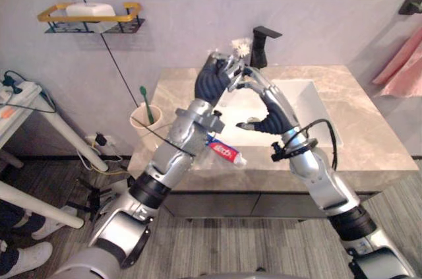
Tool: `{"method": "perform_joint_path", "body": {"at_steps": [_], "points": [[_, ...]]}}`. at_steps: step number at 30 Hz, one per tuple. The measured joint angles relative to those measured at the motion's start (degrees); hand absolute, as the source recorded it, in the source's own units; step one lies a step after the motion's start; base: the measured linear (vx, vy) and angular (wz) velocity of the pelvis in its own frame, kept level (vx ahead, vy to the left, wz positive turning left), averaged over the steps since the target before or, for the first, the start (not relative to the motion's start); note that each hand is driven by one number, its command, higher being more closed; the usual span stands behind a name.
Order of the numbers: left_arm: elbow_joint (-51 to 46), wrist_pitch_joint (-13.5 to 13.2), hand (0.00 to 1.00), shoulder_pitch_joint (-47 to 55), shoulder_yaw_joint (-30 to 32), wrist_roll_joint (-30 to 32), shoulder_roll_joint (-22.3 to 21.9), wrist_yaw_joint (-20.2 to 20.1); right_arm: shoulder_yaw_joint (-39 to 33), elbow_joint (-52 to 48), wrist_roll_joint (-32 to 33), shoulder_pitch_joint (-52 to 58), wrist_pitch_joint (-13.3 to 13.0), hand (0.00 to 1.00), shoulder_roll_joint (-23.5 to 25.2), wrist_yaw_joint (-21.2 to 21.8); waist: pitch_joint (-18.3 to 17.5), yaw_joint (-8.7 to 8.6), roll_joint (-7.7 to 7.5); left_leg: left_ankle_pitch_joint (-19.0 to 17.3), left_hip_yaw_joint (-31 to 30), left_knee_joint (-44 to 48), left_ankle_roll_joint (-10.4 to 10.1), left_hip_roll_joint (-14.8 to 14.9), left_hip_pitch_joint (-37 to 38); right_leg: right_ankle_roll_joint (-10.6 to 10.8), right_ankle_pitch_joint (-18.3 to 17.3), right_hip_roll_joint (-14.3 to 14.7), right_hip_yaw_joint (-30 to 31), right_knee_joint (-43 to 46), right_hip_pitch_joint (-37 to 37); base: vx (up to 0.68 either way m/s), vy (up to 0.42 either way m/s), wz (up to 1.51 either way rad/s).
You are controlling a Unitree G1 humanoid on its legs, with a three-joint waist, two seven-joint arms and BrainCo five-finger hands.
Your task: Organize washtable
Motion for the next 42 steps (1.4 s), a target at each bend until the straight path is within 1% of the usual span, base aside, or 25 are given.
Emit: {"method": "perform_joint_path", "body": {"at_steps": [5,10,12,13,16,17,19,20,22,24,25,27,30,33,34,38,40,42], "points": [[0.0,-0.01,1.0,0.0,0.21,0.58,0.01,0.01,-0.87,0.01,0.93,3.12,0.01,0.0,1.84,0.14,0.2,-0.01,-0.13,0.0,0.01,-0.03,0.0,0.0,0.02,0.0,0.0,-0.01,0.0,0.01,0.0,0.0,0.0,0.0],[-0.01,-0.01,1.0,0.02,0.22,0.81,0.0,0.0,-1.06,0.02,2.69,3.71,0.05,0.0,2.12,1.43,0.23,-0.15,-0.16,0.0,0.03,-0.06,0.0,0.01,0.02,0.0,0.0,0.0,0.02,0.0,-0.03,0.0,0.0,0.0],[-0.02,0.0,1.0,0.04,0.42,2.21,-0.01,-0.01,-1.41,0.02,3.11,4.59,0.05,0.0,2.68,2.34,0.24,-0.19,-0.17,0.0,0.03,-0.13,0.0,0.03,0.04,0.0,0.0,0.02,0.02,-0.03,-0.03,0.0,0.0,0.0],[-0.08,0.0,0.0,0.11,0.61,2.83,0.0,-0.01,-1.41,0.02,3.48,5.39,0.05,0.0,2.88,2.46,0.25,-0.16,-0.19,0.0,0.03,-0.16,0.0,0.03,0.04,0.0,0.0,0.02,0.01,-0.06,-0.03,0.0,0.0,0.0],[-0.75,0.0,0.0,1.14,1.35,4.52,-0.03,0.03,-1.65,0.05,4.95,7.09,0.07,0.0,3.44,2.83,0.26,-0.22,-0.21,0.0,0.03,-0.26,0.0,0.03,0.07,0.0,0.0,0.01,0.01,-0.11,-0.03,0.0,0.0,0.0],[-1.52,0.01,0.0,1.53,1.96,5.19,-0.02,0.1,-2.43,0.06,5.62,7.98,0.12,0.0,4.17,3.53,0.31,-0.19,-0.27,0.01,0.02,-0.28,0.0,0.04,0.06,0.0,-0.01,0.02,-0.02,-0.14,-0.04,0.0,0.0,0.0],[-4.54,-0.02,0.0,2.37,3.38,6.56,0.0,0.88,-2.81,0.07,7.23,9.16,0.66,0.0,5.03,4.46,0.38,-0.27,-0.35,0.01,0.0,-0.31,0.0,0.04,0.06,0.0,-0.01,0.02,-0.05,-0.18,-0.02,0.0,0.0,0.0],[-7.79,-0.11,0.0,2.99,4.4,7.48,-0.03,1.11,-3.29,0.18,7.85,10.44,1.04,0.0,5.69,5.18,0.39,-0.17,-0.36,0.01,-0.08,-0.38,0.01,0.03,0.05,0.0,-0.02,0.01,-0.11,-0.2,-0.01,0.0,0.0,0.0],[-11.17,-0.53,0.0,4.15,5.48,8.59,-0.03,1.18,-3.59,0.55,8.49,11.53,1.09,0.0,6.36,5.96,0.39,-0.12,-0.37,0.05,-0.18,-0.47,0.06,0.03,0.05,0.0,-0.03,0.0,-0.18,-0.23,0.02,0.0,0.0,0.02],[-17.02,-1.31,0.0,7.39,7.43,10.71,-0.37,1.16,-3.79,1.16,9.47,13.11,1.35,0.0,7.38,7.47,0.4,-0.24,-0.38,0.58,-0.92,-1.19,0.21,-0.02,0.05,0.0,-0.04,-0.06,-0.97,-0.36,0.09,0.0,-0.002,0.15],[-18.12,-1.48,0.0,8.21,7.91,11.4,-0.65,1.17,-3.82,1.33,9.54,13.41,1.58,0.0,7.5,7.77,0.4,-0.19,-0.39,0.72,-1.19,-1.33,0.19,-0.03,0.02,-0.01,-0.04,-0.1,-1.4,-0.37,0.14,-0.01,-0.014,0.21],[-22.14,-2.38,0.0,12.65,10.73,13.03,-1.3,1.15,-4.16,2.93,9.54,13.85,2.72,0.0,8.72,8.93,0.41,0.28,-0.42,1.08,-1.7,-1.67,0.05,0.01,0.08,-0.03,-0.07,-0.1,-1.83,-0.39,0.33,-0.03,-0.022,0.15],[-25.44,-2.64,0.0,17.21,13.98,13.49,-1.66,1.21,-4.72,3.72,9.53,14.07,3.76,0.0,10.09,9.0,0.45,0.34,-0.56,1.29,-2.55,-1.75,0.0,-0.01,0.13,-0.08,-0.11,-0.13,-2.65,-0.44,0.75,-0.04,-0.023,0.16],[-29.01,-3.46,0.0,21.92,16.05,13.52,-2.58,1.13,-5.11,4.75,9.51,14.16,4.99,0.0,11.63,9.23,0.45,1.01,-1.07,1.37,-2.94,-1.76,-0.05,0.02,0.23,-0.13,-0.15,-0.11,-2.93,-0.43,1.0,-0.05,-0.015,0.05],[-30.57,-3.58,0.0,24.22,16.31,13.56,-3.46,1.05,-5.48,4.77,9.26,14.26,5.76,0.0,12.33,9.59,0.44,1.74,-1.13,1.38,-2.96,-1.76,-0.04,0.0,0.28,-0.13,-0.15,-0.13,-2.91,-0.34,1.01,-0.04,-0.007,0.0],[-32.61,-3.6,0.0,29.91,16.38,13.63,-5.2,0.55,-6.02,5.84,8.09,14.06,6.78,0.0,13.83,9.75,0.4,2.09,-1.25,1.43,-3.23,-1.76,-0.04,-0.03,0.31,-0.12,-0.16,-0.16,-3.14,-0.27,1.15,-0.03,-0.006,0.03],[-32.95,-3.56,0.0,32.77,16.47,13.5,-6.06,-0.44,-6.12,7.31,6.85,13.66,7.66,0.0,14.46,9.66,0.4,2.31,-1.34,1.47,-3.4,-1.76,-0.06,-0.02,0.31,-0.13,-0.16,-0.16,-3.28,-0.27,1.22,-0.01,-0.004,0.02],[-33.01,-3.37,0.0,36.2,16.73,13.35,-7.45,-1.71,-7.22,8.59,5.44,13.63,8.43,0.0,15.09,9.09,0.42,3.3,-1.47,1.49,-3.44,-1.76,-0.07,-0.01,0.31,-0.13,-0.16,-0.15,-3.32,-0.26,1.25,0.0,0.0,0.0]]}}
